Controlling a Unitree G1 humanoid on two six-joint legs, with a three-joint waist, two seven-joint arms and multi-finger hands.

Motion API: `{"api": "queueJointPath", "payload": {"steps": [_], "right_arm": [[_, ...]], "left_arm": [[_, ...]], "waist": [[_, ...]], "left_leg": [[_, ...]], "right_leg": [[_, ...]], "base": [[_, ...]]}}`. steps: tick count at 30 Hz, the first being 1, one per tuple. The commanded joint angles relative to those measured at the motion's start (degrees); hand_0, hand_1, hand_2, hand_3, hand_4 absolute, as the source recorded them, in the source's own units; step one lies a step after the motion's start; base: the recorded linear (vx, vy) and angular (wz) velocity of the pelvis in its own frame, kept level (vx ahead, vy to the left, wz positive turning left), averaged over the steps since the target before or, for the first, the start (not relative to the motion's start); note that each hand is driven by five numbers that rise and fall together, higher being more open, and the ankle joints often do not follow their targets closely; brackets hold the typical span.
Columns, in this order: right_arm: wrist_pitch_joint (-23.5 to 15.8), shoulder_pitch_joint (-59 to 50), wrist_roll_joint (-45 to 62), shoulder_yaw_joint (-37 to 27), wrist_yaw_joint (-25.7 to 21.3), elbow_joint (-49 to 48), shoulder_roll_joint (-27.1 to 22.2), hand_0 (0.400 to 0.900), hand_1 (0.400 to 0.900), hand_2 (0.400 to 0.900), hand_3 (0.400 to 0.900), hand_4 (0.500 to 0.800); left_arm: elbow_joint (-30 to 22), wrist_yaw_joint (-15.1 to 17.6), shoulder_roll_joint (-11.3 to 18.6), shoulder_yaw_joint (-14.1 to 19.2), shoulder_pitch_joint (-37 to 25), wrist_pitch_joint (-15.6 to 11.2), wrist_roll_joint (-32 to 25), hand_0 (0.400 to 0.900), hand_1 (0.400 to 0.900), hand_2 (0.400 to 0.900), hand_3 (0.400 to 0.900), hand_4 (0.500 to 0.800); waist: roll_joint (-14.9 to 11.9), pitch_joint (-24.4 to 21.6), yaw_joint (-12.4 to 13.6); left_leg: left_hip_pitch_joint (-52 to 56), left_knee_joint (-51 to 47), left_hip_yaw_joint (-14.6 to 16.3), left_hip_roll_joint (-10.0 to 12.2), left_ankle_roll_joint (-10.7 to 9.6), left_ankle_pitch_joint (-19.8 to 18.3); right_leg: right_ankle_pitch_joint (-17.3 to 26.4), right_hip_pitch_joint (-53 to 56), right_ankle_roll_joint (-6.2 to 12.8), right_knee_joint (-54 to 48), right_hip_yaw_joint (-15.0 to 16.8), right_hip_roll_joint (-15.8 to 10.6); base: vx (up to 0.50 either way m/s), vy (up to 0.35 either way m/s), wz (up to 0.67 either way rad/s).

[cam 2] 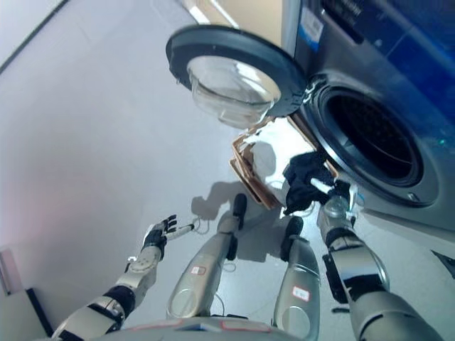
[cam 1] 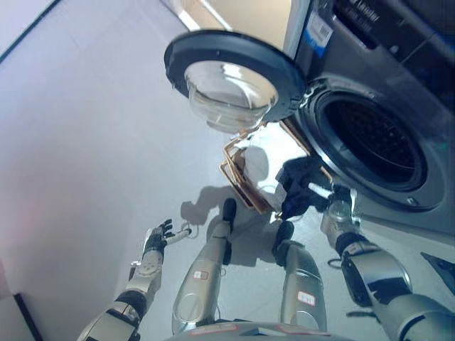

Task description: Put the clothes in the basket into the washing machine.

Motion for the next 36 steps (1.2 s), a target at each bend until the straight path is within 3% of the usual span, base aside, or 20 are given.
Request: {"api": "queueJointPath", "payload": {"steps": [1,8,15,20,22,23,24,29,36], "right_arm": [[-8.33,-1.45,11.47,-4.14,1.82,-4.55,-1.02,0.4,0.4,0.4,0.4,0.5],[-12.0,-4.85,20.21,-8.19,2.96,-7.55,-2.34,0.4,0.4,0.4,0.4,0.5],[-13.66,-19.66,23.51,-9.15,-0.07,-5.63,-11.58,0.4,0.4,0.4,0.4,0.5],[-15.37,-27.04,21.9,-7.91,-3.69,-8.14,-17.53,0.4,0.4,0.4,0.4,0.5],[-14.23,-30.17,20.96,-5.7,-3.57,-6.45,-20.48,0.4,0.4,0.4,0.4,0.5],[-13.45,-31.98,20.33,-4.28,-3.44,-5.71,-21.55,0.592,0.592,0.592,0.592,0.615],[-13.0,-32.78,20.79,-3.85,-2.9,-5.29,-21.85,0.9,0.9,0.9,0.9,0.8],[-10.87,-34.58,21.67,-0.78,0.69,-2.25,-22.57,0.9,0.9,0.9,0.9,0.8],[-9.94,-33.94,21.76,-0.79,2.09,1.01,-21.16,0.9,0.9,0.9,0.9,0.8]], "left_arm": [[4.51,0.83,0.14,1.9,2.99,-0.44,2.22,0.9,0.9,0.9,0.9,0.8],[5.64,0.25,-1.31,1.93,5.21,-1.15,1.19,0.9,0.9,0.9,0.9,0.8],[5.17,-0.5,-0.71,0.33,5.75,-1.75,-0.42,0.9,0.9,0.9,0.9,0.8],[5.2,-0.53,-0.97,-0.33,5.82,-1.75,-0.64,0.9,0.9,0.9,0.9,0.8],[5.0,-0.69,-0.82,-0.63,5.82,-1.69,-0.71,0.9,0.9,0.9,0.9,0.8],[5.04,-0.74,-0.7,-0.65,5.77,-1.64,-0.76,0.9,0.9,0.9,0.9,0.8],[5.07,-0.86,-0.78,-0.71,5.72,-1.53,-0.86,0.9,0.9,0.9,0.9,0.8],[4.9,-1.76,-0.51,-0.8,5.56,-1.4,-1.46,0.9,0.9,0.9,0.9,0.8],[4.18,-2.25,-0.77,-1.18,5.3,-1.38,-2.29,0.9,0.9,0.9,0.9,0.8]], "waist": [[3.71,-2.84,0.77],[6.61,-4.18,1.53],[9.94,-5.15,3.66],[11.11,-5.33,4.18],[11.04,-5.54,4.53],[10.98,-5.59,4.59],[10.96,-5.58,4.62],[10.04,-6.12,4.77],[9.34,-6.59,4.58]], "left_leg": [[2.38,-5.17,-1.08,-1.04,-1.17,-1.82],[5.75,-9.34,0.44,-1.09,-1.94,-0.73],[5.94,-10.8,0.42,-1.06,-3.02,-0.14],[5.65,-10.94,-0.19,-1.04,-3.39,0.03],[5.67,-10.94,-0.42,-0.99,-3.49,-0.04],[5.62,-10.94,-0.47,-0.98,-3.53,-0.05],[5.58,-10.94,-0.57,-0.94,-3.55,-0.04],[5.43,-10.94,-0.25,-0.57,-3.45,-0.21],[5.74,-10.94,0.06,-0.49,-3.08,-0.61]], "right_leg": [[4.2,7.57,2.4,-13.1,1.96,2.49],[6.49,10.22,2.84,-18.31,2.77,2.63],[6.91,10.66,3.11,-19.88,2.21,2.23],[6.49,10.08,3.0,-19.21,2.25,1.89],[6.35,10.04,3.02,-19.0,2.1,1.78],[6.38,9.97,3.01,-18.96,2.11,1.77],[6.38,9.96,3.02,-18.96,2.1,1.77],[6.88,9.88,3.03,-19.55,2.43,2.19],[7.36,10.05,2.99,-20.22,2.94,2.38]], "base": [[0.01,0.002,-0.3],[-0.01,0.015,-0.09],[0.03,0.002,0.06],[0.06,-0.009,0.06],[0.06,-0.03,0.06],[0.05,-0.043,0.05],[0.04,-0.038,0.02],[0.04,-0.03,-0.08],[0.01,-0.003,-0.06]]}}
